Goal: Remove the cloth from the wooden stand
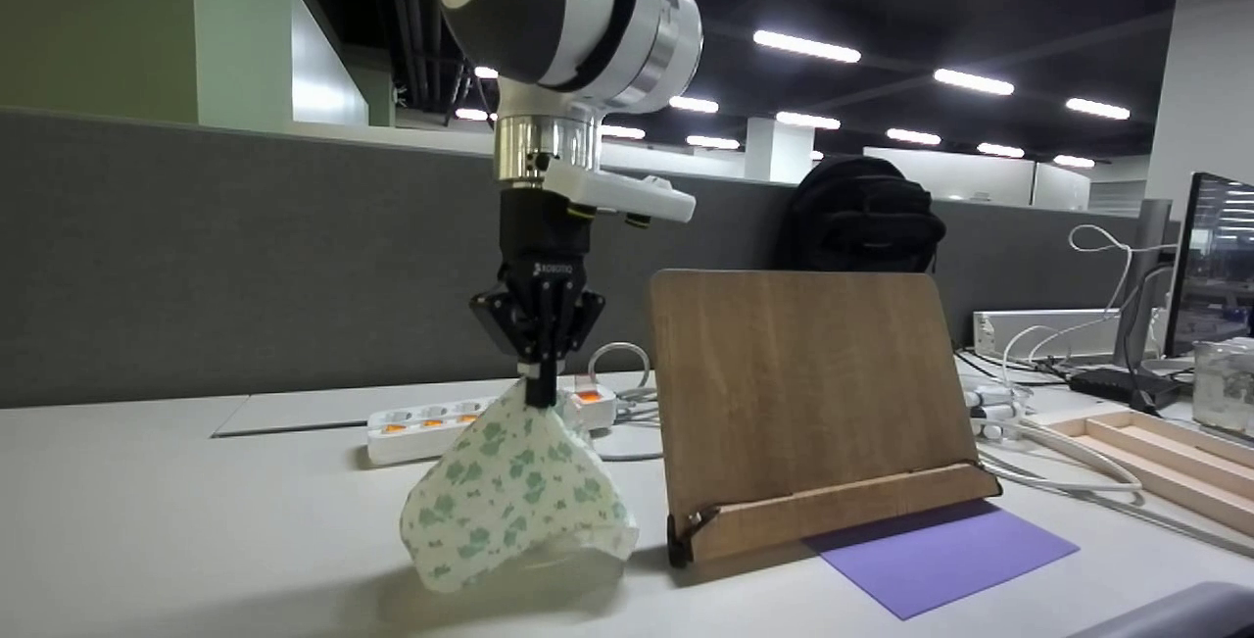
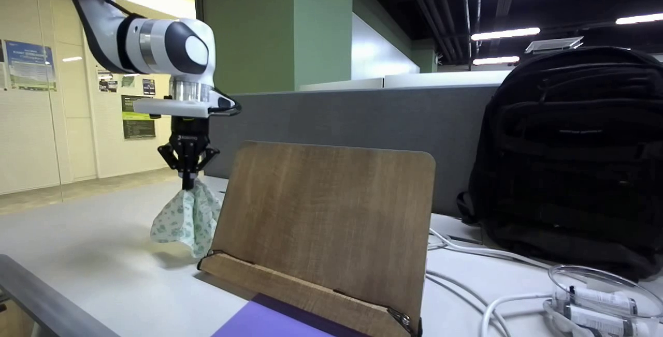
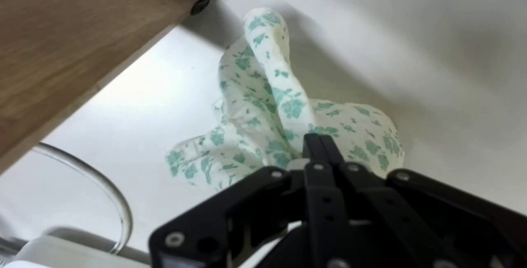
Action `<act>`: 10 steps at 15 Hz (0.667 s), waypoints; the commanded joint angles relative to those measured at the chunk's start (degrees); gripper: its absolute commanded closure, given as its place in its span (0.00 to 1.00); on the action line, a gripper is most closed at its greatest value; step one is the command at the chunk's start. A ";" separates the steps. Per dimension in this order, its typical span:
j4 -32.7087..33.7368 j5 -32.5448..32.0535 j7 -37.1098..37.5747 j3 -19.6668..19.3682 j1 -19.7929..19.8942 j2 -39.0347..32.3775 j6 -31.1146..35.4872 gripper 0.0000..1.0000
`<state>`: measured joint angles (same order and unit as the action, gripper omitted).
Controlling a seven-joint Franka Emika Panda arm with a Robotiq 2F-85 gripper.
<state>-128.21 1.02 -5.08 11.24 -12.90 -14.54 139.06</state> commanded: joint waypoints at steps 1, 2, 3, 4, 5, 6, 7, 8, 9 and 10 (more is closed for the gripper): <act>2.40 -0.70 4.02 0.47 -1.01 -3.15 -0.46 1.00; 2.79 -1.03 4.46 0.28 -1.19 -3.75 -1.02 0.74; 3.14 -1.18 4.78 0.03 -1.23 -4.23 -1.18 0.72; 3.47 -0.91 5.04 -0.14 -1.04 -4.44 -1.48 0.67; 3.61 -0.51 4.92 -0.28 -0.66 -4.33 -1.51 0.60; 3.77 -0.03 4.99 -0.36 -0.36 -4.17 -1.45 0.52; 3.75 0.30 5.27 -0.45 -0.14 -3.73 -1.50 0.46; 3.61 0.01 5.86 -0.70 -0.16 -3.32 -1.34 0.38; 3.34 -0.86 6.53 -1.14 -0.32 -2.86 -1.04 0.32; 2.98 -1.59 6.85 -1.51 -0.35 -2.27 -0.66 0.26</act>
<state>-125.35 1.07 -1.69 10.57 -13.04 -18.49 139.15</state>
